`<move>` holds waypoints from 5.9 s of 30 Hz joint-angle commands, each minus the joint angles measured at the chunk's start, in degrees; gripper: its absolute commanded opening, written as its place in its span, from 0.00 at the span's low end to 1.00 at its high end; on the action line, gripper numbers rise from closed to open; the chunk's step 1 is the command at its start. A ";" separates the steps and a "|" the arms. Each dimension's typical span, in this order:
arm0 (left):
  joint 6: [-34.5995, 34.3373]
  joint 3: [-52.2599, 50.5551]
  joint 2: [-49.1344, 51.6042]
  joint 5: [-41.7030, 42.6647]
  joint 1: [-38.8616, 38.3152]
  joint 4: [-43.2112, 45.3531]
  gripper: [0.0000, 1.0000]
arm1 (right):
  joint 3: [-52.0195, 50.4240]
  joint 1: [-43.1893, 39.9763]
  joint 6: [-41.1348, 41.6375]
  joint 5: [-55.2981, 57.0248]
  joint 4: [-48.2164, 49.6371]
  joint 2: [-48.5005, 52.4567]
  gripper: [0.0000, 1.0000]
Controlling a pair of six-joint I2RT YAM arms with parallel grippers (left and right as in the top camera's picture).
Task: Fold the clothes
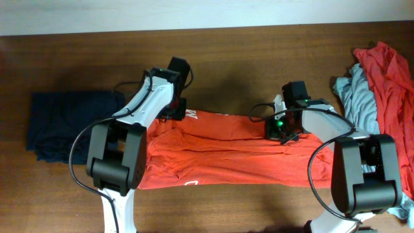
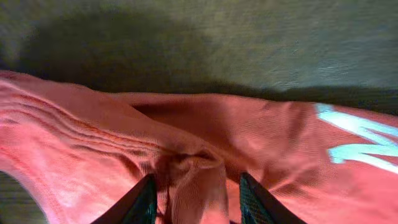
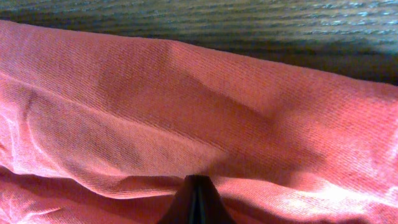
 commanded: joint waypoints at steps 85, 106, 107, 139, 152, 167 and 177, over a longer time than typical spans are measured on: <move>8.92 -0.44 -12.24 6.34 7.48 -3.21 0.06 | 21.51 -8.35 -8.87 -5.51 -20.06 -3.87 0.42; 19.04 -14.45 -0.11 8.92 -1.07 16.83 0.01 | 23.82 -8.35 -8.83 -6.99 -20.92 -5.97 0.48; 17.53 -14.45 0.87 7.21 -0.66 17.90 0.01 | 23.82 -8.35 -8.83 -6.91 -20.92 -5.97 0.48; 8.44 -12.28 4.17 5.90 10.78 24.59 0.01 | 20.94 -8.35 0.50 21.59 -22.88 2.75 0.84; 8.44 -12.28 4.17 5.88 10.78 24.59 0.01 | 20.92 -12.46 6.01 19.34 -21.07 10.38 0.55; 8.44 -12.28 4.17 5.86 10.78 24.55 0.01 | 20.90 -17.73 4.70 20.20 -13.81 10.62 0.04; 8.44 -12.28 4.20 5.86 10.78 24.50 0.01 | 20.96 -21.53 -8.48 8.90 -13.16 10.56 0.32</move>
